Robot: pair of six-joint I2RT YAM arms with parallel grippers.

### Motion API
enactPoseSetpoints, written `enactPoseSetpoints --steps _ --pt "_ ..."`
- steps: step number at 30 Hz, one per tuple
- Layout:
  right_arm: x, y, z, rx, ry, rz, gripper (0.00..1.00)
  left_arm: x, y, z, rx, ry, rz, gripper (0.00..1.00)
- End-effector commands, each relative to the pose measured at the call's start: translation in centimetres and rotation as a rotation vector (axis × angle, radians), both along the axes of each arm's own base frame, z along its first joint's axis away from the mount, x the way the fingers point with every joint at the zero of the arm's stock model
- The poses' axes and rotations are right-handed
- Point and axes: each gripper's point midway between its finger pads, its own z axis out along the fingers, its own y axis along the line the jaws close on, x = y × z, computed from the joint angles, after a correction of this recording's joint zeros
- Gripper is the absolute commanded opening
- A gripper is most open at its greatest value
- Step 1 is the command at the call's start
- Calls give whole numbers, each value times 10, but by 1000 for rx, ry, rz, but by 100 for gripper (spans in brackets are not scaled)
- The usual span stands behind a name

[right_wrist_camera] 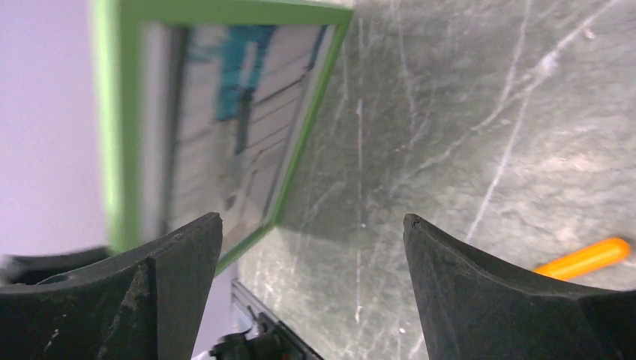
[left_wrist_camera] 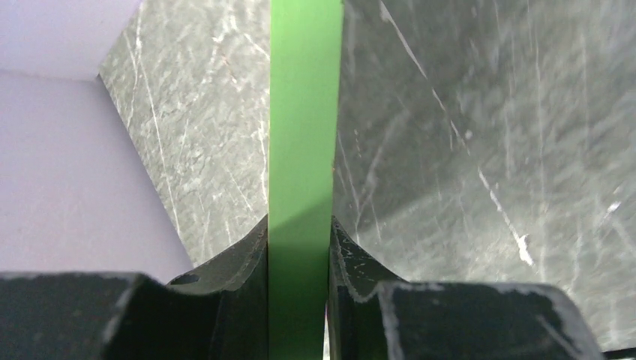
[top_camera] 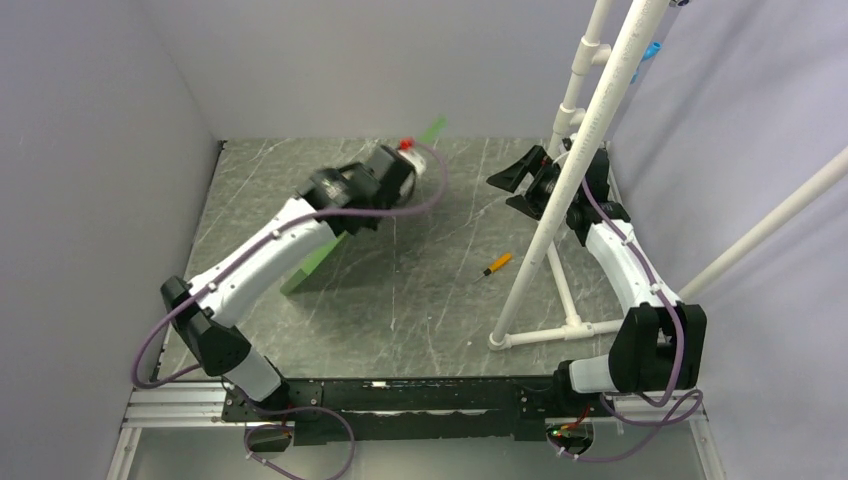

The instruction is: Take the photo out of the frame

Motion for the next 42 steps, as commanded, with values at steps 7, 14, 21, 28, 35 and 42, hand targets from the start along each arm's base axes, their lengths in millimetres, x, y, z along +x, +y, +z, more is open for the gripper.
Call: enactPoseSetpoints --steps 7,14,21,28,35,42 --pt "-20 -14 -28 -148 46 -7 88 39 28 101 -438 -35 192 0" --pt "-25 -18 -31 -182 38 -15 88 49 49 87 -663 9 243 0" --pt "-31 -18 -53 -189 72 -6 88 52 78 65 -815 10 336 0" --pt "-32 -13 -67 -203 96 12 88 48 87 56 -1024 64 332 0" --pt "-33 -12 -76 -213 115 15 88 54 99 46 -1230 131 322 0" --pt "-35 -9 -87 -219 142 23 87 64 140 29 -1227 122 411 0"
